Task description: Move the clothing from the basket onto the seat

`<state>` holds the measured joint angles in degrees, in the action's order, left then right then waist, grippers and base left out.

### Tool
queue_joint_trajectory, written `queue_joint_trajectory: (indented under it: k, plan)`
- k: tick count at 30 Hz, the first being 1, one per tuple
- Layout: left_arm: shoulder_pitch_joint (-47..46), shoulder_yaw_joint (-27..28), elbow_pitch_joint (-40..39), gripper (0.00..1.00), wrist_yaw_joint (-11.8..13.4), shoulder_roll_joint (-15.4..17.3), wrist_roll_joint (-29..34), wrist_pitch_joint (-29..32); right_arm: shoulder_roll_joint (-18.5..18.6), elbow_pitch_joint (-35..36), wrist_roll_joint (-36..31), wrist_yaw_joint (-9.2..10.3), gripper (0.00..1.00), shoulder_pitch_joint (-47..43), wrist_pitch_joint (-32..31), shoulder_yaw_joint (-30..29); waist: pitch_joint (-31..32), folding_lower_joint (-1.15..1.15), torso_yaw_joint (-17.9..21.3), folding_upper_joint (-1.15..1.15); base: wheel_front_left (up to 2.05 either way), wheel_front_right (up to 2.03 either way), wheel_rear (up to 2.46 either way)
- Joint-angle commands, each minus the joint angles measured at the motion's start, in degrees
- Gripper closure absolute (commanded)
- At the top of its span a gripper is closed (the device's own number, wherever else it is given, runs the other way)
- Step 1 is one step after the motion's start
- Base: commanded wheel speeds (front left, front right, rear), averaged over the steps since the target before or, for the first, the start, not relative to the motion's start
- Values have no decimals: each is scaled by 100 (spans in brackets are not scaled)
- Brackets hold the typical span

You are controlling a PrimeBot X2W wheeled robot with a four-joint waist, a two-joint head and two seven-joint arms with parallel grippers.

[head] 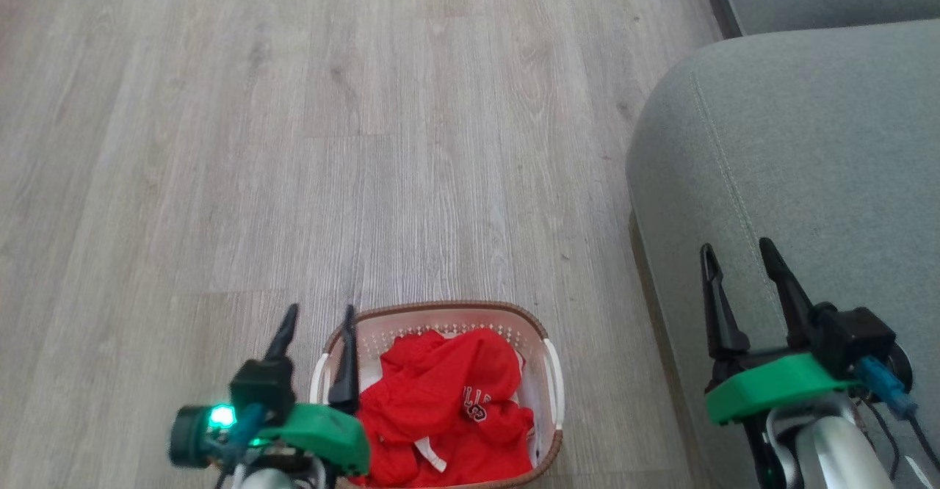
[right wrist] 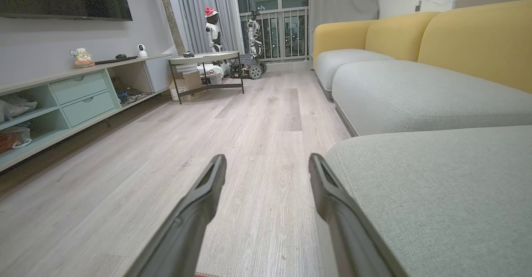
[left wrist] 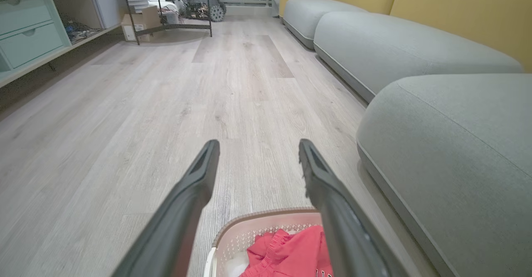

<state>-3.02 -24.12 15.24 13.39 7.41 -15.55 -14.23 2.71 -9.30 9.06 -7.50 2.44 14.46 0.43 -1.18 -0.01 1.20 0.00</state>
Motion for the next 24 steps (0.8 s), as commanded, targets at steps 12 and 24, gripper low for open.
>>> queue_joint_trajectory:
  k: [12,24]
  plan:
    - [470,974,-978,0,63,31,172,-76,17,95,-81,1,0,-22,54,146,84,1,-84,0,0,0,0]
    - [672,1377,-1104,0,-165,-174,366,-76,17,58,-114,1,0,6,54,159,73,1,-103,0,0,0,0]
